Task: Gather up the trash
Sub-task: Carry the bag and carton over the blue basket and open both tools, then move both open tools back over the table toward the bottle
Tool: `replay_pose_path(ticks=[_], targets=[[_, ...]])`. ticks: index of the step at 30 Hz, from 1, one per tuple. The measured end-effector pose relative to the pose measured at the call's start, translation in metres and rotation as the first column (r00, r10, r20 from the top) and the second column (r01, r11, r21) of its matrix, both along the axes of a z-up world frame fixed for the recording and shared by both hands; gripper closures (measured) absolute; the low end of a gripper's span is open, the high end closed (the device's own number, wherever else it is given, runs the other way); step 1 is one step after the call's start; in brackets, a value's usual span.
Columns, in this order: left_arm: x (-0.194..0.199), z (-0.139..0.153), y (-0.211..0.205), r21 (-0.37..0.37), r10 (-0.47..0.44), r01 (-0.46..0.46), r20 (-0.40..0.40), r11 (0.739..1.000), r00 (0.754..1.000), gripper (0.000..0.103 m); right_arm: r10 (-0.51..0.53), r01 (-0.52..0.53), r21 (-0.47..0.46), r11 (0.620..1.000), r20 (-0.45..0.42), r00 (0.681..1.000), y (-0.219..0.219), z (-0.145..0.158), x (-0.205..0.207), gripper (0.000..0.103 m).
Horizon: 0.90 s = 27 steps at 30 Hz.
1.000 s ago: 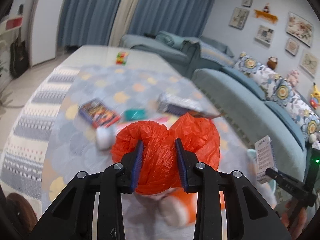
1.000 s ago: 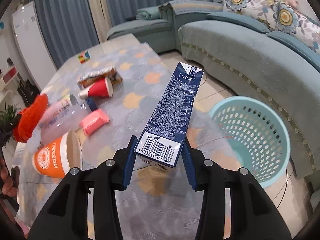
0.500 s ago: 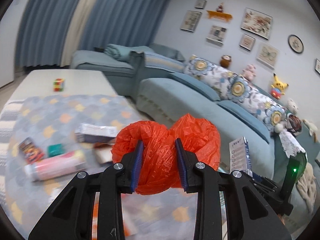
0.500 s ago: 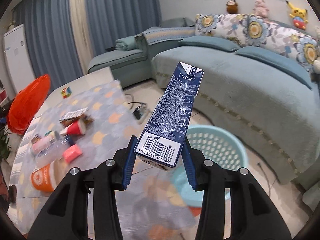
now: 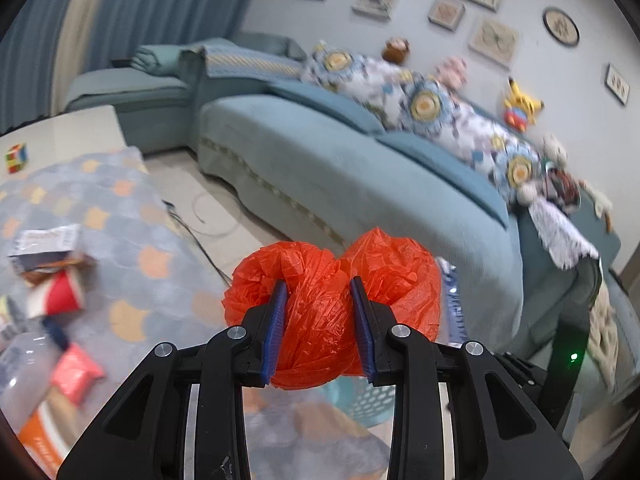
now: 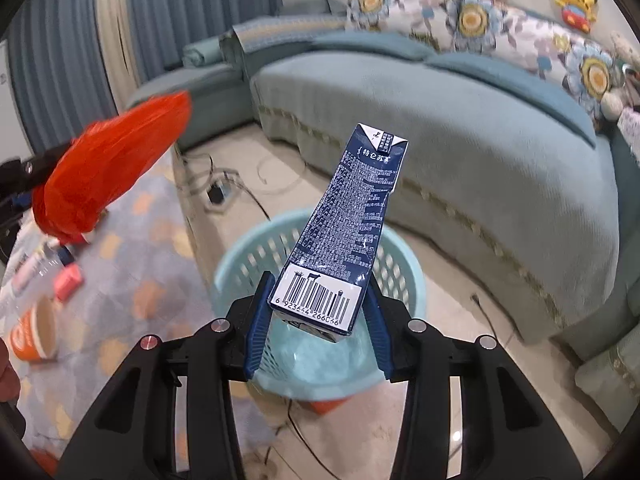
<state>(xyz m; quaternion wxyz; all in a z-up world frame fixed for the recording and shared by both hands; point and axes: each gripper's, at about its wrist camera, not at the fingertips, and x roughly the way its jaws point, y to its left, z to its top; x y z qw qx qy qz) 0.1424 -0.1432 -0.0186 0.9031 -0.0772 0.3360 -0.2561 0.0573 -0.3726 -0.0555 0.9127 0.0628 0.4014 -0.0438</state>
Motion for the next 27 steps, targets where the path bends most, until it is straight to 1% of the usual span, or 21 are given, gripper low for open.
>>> replay_pose_path(ticks=[4, 9, 11, 13, 14, 15, 16, 17, 18, 20, 27], targets=[[0.014, -0.022, -0.033, 0.034, -0.046, 0.048, -0.055, 0.998, 0.997, 0.073, -0.012, 0.015, 0.028, 0.999, -0.100, 0.995, -0.014, -0.031, 0.007, 0.062], [0.022, -0.051, -0.055, 0.069, -0.079, 0.089, -0.128, 0.994, 0.989, 0.073, -0.004, 0.012, 0.040, 0.999, -0.192, 0.981, -0.019, -0.061, 0.011, 0.062], [0.026, -0.064, -0.061, 0.088, -0.090, 0.105, -0.162, 0.991, 0.983, 0.072, 0.009, 0.004, 0.059, 0.998, -0.226, 0.974, -0.017, -0.072, 0.012, 0.062], [0.027, -0.071, -0.065, 0.097, -0.093, 0.111, -0.178, 0.989, 0.980, 0.069, 0.011, 0.008, 0.078, 0.997, -0.242, 0.970, -0.019, -0.077, 0.013, 0.061], [0.027, -0.074, -0.066, 0.103, -0.094, 0.114, -0.186, 0.988, 0.978, 0.065, 0.015, 0.007, 0.089, 0.996, -0.248, 0.969, -0.019, -0.079, 0.014, 0.061], [0.027, -0.075, -0.067, 0.112, -0.089, 0.112, -0.190, 0.987, 0.978, 0.056, 0.018, 0.007, 0.098, 0.995, -0.251, 0.968, -0.020, -0.080, 0.014, 0.061], [0.027, -0.076, -0.066, 0.121, -0.085, 0.110, -0.193, 0.987, 0.977, 0.049, 0.019, 0.009, 0.108, 0.994, -0.254, 0.967, -0.021, -0.081, 0.014, 0.058], [0.026, -0.076, -0.066, 0.122, -0.083, 0.107, -0.190, 0.987, 0.978, 0.039, 0.019, 0.011, 0.116, 0.993, -0.255, 0.967, -0.023, -0.082, 0.013, 0.057], [0.024, -0.074, -0.064, 0.118, -0.083, 0.105, -0.182, 0.987, 0.980, 0.035, 0.018, 0.014, 0.123, 0.992, -0.253, 0.967, -0.022, -0.080, 0.012, 0.056], [0.023, -0.071, -0.059, 0.104, -0.087, 0.107, -0.177, 0.989, 0.980, 0.033, 0.013, 0.020, 0.130, 0.991, -0.249, 0.968, -0.023, -0.080, 0.011, 0.056], [0.016, -0.056, -0.032, 0.063, -0.069, 0.081, -0.163, 0.995, 0.984, 0.033, 0.018, 0.012, 0.138, 0.990, -0.215, 0.976, -0.016, -0.070, 0.001, 0.056]])
